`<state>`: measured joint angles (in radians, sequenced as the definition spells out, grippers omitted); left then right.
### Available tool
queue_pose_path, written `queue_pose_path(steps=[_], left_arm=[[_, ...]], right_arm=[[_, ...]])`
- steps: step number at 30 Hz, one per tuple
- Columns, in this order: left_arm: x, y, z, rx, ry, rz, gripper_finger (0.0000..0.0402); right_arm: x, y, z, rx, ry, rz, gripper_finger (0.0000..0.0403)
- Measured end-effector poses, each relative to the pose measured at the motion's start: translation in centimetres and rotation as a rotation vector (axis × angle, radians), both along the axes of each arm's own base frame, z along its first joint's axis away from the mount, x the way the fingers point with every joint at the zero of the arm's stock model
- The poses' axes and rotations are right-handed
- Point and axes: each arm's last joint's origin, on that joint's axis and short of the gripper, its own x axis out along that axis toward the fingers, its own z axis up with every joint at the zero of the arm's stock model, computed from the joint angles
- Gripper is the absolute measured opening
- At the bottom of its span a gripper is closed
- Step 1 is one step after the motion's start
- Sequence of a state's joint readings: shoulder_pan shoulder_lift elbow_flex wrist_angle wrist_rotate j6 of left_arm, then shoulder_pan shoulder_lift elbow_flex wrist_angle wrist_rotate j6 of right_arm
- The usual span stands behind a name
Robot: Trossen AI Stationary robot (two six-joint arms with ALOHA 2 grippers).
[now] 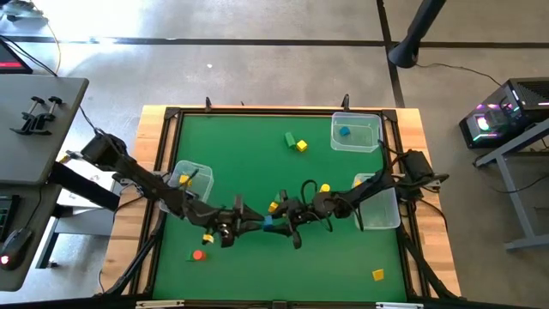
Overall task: Sort blocks by size
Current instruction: Put the blue square block into the left transparent bin
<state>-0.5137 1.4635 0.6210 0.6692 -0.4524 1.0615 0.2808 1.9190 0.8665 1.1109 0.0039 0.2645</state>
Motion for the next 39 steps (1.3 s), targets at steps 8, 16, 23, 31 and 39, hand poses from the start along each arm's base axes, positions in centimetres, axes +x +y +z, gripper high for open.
queue_pose_path(steps=[8,16,23,31,39], left_arm=[[2.0,-0.8,-1.0,-0.050,0.006,0.087,0.0218],[2.1,-1.0,-1.0,-0.119,-0.005,0.198,0.0199],[1.6,-1.5,-1.0,-0.121,-0.027,0.307,0.0151],[1.5,-1.6,-1.0,-0.115,-0.031,0.318,0.0137],[1.5,-1.6,-1.3,-0.201,-0.013,0.316,0.0123]], right_arm=[[0.2,-0.4,-0.3,0.013,0.033,-0.084,0.0137],[0.1,-0.1,-0.4,-0.013,0.044,-0.101,0.0137],[0.1,-0.1,-0.2,0.000,0.036,-0.121,0.0137],[0.1,-0.1,-0.2,0.003,0.037,-0.119,0.0138],[0.1,-0.2,-0.8,0.055,0.115,-0.115,0.0167]])
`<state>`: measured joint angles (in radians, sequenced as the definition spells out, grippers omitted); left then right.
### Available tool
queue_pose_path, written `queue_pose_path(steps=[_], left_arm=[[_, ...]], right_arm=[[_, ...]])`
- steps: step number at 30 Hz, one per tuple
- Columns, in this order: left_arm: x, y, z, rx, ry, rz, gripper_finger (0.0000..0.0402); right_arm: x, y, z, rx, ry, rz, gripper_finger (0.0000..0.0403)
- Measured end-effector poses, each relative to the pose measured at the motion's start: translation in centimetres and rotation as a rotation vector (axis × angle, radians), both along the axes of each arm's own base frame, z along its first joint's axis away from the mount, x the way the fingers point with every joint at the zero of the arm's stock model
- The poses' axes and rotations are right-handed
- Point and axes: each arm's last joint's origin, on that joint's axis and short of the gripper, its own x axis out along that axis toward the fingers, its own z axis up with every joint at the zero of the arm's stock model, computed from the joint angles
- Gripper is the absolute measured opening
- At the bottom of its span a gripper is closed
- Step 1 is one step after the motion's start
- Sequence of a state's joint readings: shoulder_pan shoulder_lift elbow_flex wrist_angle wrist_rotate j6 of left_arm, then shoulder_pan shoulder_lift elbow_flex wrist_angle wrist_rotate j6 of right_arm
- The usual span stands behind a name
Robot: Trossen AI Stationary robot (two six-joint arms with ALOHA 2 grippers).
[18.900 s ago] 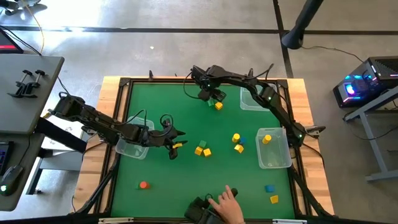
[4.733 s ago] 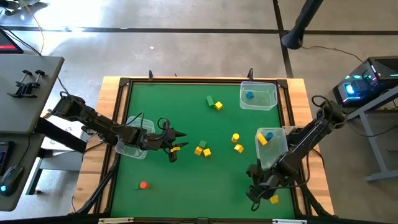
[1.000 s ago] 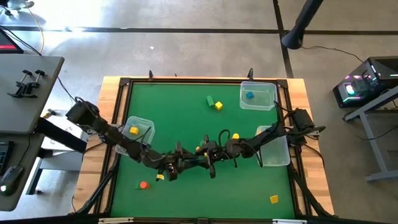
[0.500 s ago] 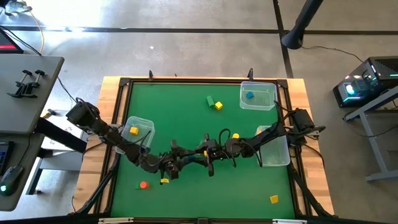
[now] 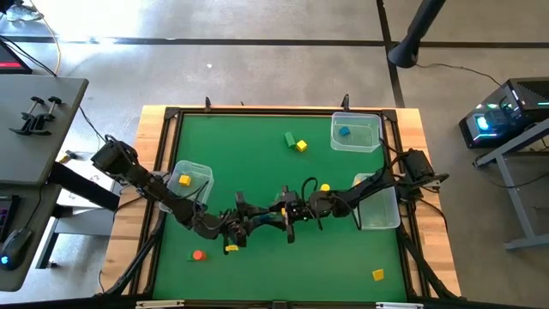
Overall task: Sort blocks by size
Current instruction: Put the blue square block into the left transparent bin
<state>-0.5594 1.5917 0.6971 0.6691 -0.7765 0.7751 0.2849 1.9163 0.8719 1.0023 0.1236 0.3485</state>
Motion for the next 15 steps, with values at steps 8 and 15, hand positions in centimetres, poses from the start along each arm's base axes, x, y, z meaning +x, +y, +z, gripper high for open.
queue_pose_path(steps=[8,15], left_arm=[[-0.6,-0.2,-0.3,-0.060,0.025,0.058,0.0120],[-3.4,0.3,1.2,-0.155,0.052,0.214,0.0119]], right_arm=[[0.2,-0.9,-0.6,-0.007,0.066,-0.005,0.0216],[0.0,-1.0,-1.7,-0.043,0.126,-0.081,0.0216]])
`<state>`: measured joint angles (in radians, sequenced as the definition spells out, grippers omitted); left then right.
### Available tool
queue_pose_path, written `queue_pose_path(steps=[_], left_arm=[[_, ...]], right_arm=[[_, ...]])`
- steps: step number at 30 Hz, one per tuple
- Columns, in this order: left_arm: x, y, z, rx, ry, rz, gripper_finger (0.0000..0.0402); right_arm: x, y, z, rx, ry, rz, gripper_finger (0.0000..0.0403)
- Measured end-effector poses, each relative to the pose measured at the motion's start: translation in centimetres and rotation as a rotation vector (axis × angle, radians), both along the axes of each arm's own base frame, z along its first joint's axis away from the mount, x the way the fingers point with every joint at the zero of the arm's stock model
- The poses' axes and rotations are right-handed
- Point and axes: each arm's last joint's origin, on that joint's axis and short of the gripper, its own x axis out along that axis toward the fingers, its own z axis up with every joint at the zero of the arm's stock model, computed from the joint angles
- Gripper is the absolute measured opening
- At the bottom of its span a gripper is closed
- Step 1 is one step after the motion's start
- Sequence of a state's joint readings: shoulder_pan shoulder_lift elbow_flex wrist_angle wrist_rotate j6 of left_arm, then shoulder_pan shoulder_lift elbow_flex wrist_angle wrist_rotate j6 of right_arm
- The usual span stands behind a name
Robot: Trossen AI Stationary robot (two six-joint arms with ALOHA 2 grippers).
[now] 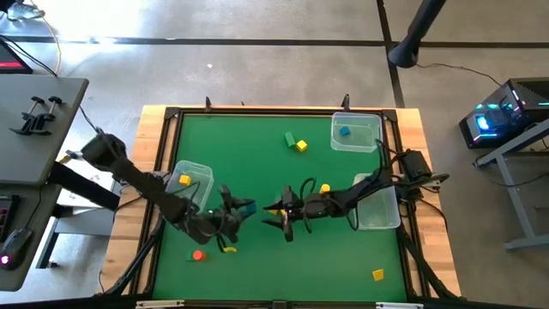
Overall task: Sort blocks by size
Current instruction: Put the blue square block into the left transparent bin
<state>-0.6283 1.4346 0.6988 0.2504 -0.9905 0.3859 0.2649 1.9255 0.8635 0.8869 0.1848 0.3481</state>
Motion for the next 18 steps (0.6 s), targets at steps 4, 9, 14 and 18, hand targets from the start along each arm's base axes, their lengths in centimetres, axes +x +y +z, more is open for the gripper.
queue_pose_path(steps=[4,9,14,18], left_arm=[[-2.4,0.6,0.7,-0.089,0.038,0.044,0.0119],[-5.5,2.6,1.3,-0.253,0.045,0.190,0.0119],[-8.4,5.6,1.4,-0.523,0.090,0.412,0.0119],[-10.3,7.7,0.9,-0.729,0.224,0.664,0.0119]], right_arm=[[0.0,0.1,0.6,-0.003,-0.038,-0.042,0.0216],[0.0,0.3,0.5,-0.009,-0.036,-0.049,0.0216],[0.0,0.2,0.4,-0.013,-0.026,-0.053,0.0216],[0.0,0.2,0.5,-0.012,-0.028,-0.054,0.0216]])
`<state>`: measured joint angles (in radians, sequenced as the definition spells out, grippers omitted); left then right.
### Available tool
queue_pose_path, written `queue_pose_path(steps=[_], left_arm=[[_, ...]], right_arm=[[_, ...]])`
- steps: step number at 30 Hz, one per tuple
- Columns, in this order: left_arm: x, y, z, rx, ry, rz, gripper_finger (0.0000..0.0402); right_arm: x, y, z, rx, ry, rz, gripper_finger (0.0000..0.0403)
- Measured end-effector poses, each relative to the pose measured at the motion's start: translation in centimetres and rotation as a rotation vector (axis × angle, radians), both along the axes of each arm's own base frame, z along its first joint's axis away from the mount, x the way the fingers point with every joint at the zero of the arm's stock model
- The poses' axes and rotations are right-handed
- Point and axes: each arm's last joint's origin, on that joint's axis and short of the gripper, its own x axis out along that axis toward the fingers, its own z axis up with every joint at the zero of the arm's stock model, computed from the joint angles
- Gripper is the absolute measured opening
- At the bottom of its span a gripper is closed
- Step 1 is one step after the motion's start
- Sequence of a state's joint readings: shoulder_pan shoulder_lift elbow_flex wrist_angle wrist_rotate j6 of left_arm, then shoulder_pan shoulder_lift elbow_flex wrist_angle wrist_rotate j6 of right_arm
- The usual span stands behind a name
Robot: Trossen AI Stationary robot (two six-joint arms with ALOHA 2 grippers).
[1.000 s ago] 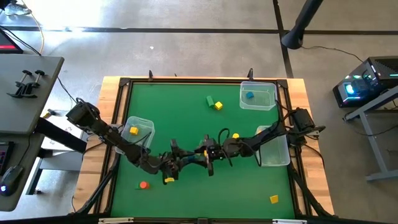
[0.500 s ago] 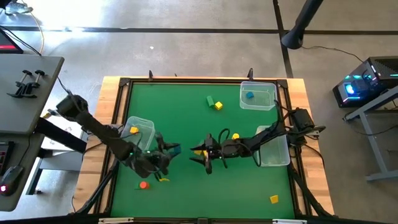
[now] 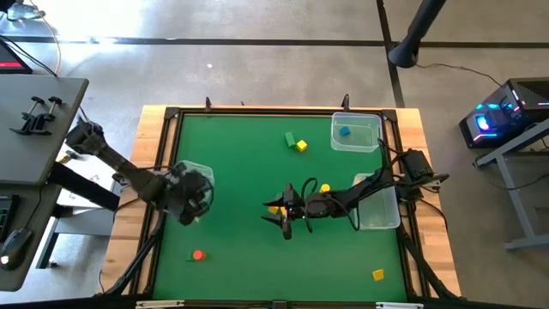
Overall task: Sort blocks by size
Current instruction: Put the blue square block into the left transparent bin
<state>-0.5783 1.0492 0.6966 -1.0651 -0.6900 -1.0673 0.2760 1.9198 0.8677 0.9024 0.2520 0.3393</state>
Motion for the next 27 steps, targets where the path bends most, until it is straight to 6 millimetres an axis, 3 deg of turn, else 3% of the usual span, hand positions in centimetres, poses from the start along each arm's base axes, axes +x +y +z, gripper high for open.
queue_pose_path(steps=[4,9,19,27], left_arm=[[-1.2,1.2,-1.3,-0.119,0.143,0.167,0.0119],[-1.9,1.7,-3.3,-0.162,0.238,0.205,0.0128],[-1.7,2.1,-3.6,-0.068,0.119,0.248,0.0148],[-1.6,2.1,-3.6,-0.072,0.084,0.276,0.0191]], right_arm=[[0.0,0.0,0.0,-0.004,0.001,0.001,0.0216],[0.0,0.0,0.0,-0.006,0.005,0.001,0.0216],[0.0,0.0,-0.1,-0.008,0.015,0.001,0.0216],[0.0,0.0,-0.2,-0.005,0.021,0.000,0.0216]])
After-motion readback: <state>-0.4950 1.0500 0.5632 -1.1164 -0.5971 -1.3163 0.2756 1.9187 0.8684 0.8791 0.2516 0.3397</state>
